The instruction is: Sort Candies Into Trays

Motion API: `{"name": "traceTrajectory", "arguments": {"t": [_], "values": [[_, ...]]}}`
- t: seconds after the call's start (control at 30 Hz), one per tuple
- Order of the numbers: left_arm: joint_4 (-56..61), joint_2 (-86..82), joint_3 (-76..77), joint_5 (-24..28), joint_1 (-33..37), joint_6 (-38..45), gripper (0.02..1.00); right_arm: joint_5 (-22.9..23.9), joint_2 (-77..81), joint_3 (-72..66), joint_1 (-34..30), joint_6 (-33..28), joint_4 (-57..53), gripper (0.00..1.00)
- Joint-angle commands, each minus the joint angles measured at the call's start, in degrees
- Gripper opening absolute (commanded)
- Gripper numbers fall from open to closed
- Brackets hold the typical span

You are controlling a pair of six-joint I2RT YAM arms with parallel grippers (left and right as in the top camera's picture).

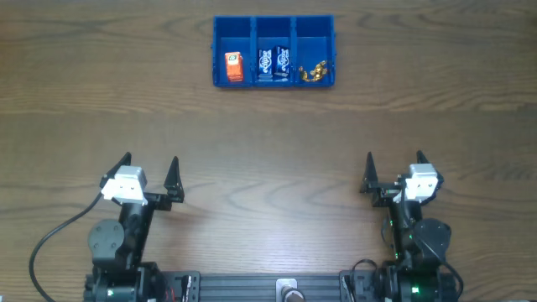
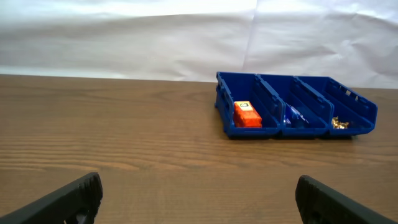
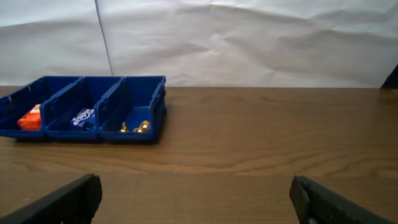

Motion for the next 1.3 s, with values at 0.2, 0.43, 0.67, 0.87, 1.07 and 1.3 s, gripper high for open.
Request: {"name": "traceTrajectory", "arguments": {"t": [0.2,0.43,0.67,0.87,1.07,1.3], "values": [[-1.8,-0.4,-1.2,1.0,0.2,0.9,1.0,0.0,-0.5,-0.3,1.3,0.8,-0.2,0.998],[-1.8,-0.4,-1.2,1.0,0.2,0.9,0.998,0.0,-0.5,-0.2,1.2,0.8,-0.2,0.998],[-1.8,-0.4,-1.2,1.0,0.2,0.9,0.998,0.0,-0.5,-0.2,1.2,0.8,-0.2,0.998],[-1.8,-0.4,-1.2,1.0,0.2,0.9,0.998,0.0,-0.5,-0.2,1.2,0.8,-0.2,0.998],[-1.8,-0.4,-1.2,1.0,0.2,0.9,0.996,0.0,-0.5,-0.2,1.2,0.8,-0.2,0.998],[-1.8,-0.4,-1.2,1.0,0.2,0.9,0.998,0.0,-0.5,-0.2,1.2,0.8,-0.2,0.998]]}}
